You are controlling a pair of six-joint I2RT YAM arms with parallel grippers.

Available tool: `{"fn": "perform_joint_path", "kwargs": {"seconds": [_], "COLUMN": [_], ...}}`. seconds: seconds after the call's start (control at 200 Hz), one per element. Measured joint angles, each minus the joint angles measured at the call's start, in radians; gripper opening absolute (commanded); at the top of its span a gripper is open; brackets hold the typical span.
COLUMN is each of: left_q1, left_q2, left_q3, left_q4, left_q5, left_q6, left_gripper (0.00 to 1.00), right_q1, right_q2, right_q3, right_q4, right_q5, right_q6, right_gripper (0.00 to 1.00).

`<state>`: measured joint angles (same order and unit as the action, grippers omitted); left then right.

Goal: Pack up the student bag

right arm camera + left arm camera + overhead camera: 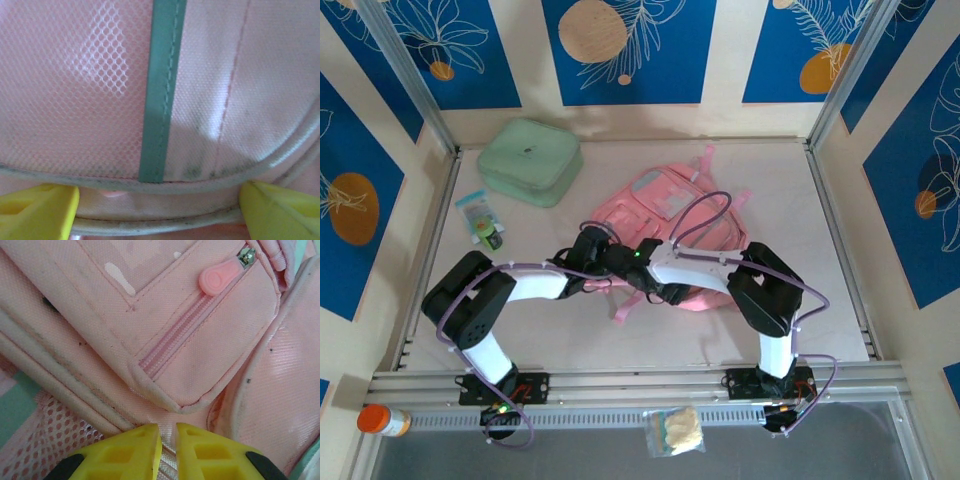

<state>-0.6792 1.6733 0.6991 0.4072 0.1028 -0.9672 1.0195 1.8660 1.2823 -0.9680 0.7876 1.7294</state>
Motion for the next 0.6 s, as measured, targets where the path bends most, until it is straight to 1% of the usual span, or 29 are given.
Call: {"fn": "perform_joint_path", "kwargs": {"seconds": [0.13, 0.265, 0.395, 0.505, 0.6], "left_q1": [0.000, 0.000, 0.000, 0.000, 0.000], "left_q2": [0.004, 0.006, 0.006, 0.005, 0.003], "left_q3": [-0.010, -0.012, -0.014, -0.014, -0.014], "left_q4": [0.019, 0.030, 0.034, 0.034, 0.033], "left_q5": [-0.014, -0.016, -0.018, -0.019, -0.019], "left_q6": [-0.010, -0.021, -0.023, -0.023, -0.023], "left_gripper": [0.19, 0.20, 0.20, 0.21, 0.21], "right_q1": [0.025, 0.024, 0.036, 0.051, 0.056], "right_q2": [-0.030, -0.106, -0.127, -0.128, -0.132], "right_q3": [-0.044, -0.130, -0.137, -0.136, -0.132], "right_q4": [-0.055, -0.089, -0.153, -0.176, -0.122], "right_q5": [0.024, 0.025, 0.030, 0.036, 0.028], "right_q6": [0.024, 0.018, 0.008, -0.025, -0.082], "right_gripper": [0.82, 0.77, 0.73, 0.73, 0.79]}}
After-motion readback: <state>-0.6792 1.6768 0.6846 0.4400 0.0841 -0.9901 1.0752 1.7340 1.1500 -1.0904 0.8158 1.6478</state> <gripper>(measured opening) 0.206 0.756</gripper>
